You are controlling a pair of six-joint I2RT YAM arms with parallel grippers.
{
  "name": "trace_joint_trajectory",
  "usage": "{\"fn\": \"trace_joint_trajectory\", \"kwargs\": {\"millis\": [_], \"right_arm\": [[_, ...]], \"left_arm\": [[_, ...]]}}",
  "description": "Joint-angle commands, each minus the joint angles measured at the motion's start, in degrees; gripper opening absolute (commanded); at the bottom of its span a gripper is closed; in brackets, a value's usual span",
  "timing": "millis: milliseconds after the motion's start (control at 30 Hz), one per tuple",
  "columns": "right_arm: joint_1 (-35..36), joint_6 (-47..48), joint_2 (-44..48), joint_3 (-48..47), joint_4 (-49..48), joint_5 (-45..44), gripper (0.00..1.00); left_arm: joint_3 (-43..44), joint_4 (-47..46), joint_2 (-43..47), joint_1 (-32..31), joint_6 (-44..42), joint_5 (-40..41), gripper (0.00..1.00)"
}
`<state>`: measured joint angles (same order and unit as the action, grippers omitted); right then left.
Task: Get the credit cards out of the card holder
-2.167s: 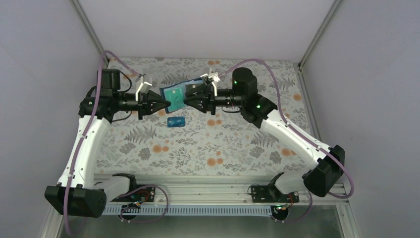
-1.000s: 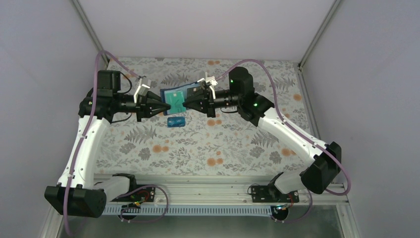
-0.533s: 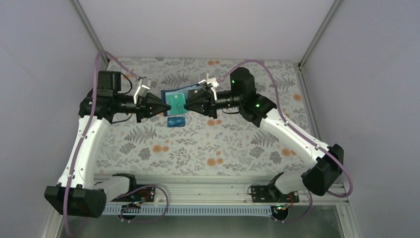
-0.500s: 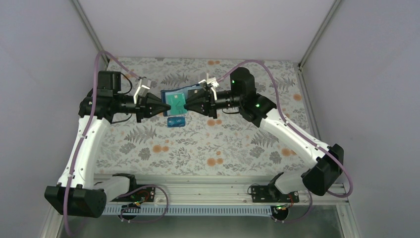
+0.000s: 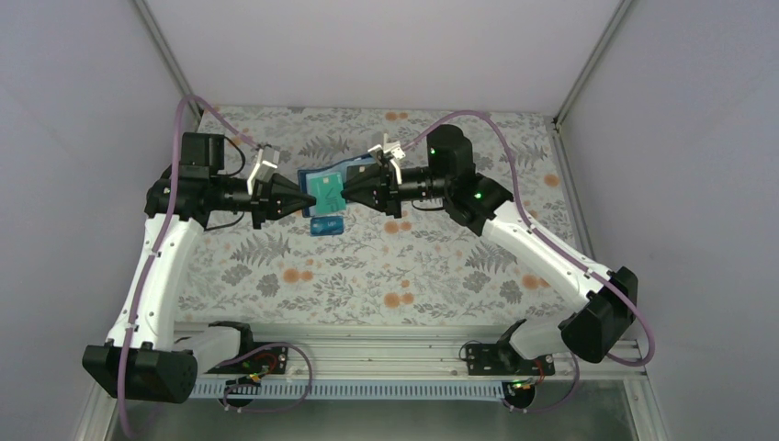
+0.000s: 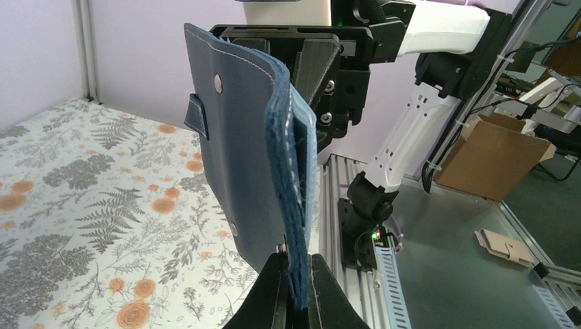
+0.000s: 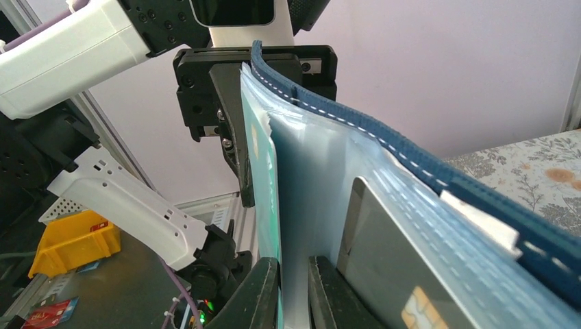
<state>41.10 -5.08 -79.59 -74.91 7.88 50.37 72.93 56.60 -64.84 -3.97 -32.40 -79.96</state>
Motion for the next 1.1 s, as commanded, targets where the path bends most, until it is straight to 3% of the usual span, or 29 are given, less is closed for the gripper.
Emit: {"fn": "trace_joint_trajectory", "kwargs": {"millis": [0, 667, 1067], "right_arm": [[-0.6, -0.5, 1.3, -1.4, -1.3, -3.5, 0.15], [0.1, -2.5, 0.0, -2.1, -2.7, -5.1, 0.16], [2.3, -1.4, -2.4, -3.5, -3.0, -1.7, 0.16]], "left_arm": [[1.9, 1.0, 1.1, 0.0, -3.4, -4.3, 0.02], [2.2, 1.7, 1.0, 0.0, -4.4, -4.6, 0.02], [2.2, 1.7, 0.8, 0.0, -4.4, -4.6, 0.02]]}}
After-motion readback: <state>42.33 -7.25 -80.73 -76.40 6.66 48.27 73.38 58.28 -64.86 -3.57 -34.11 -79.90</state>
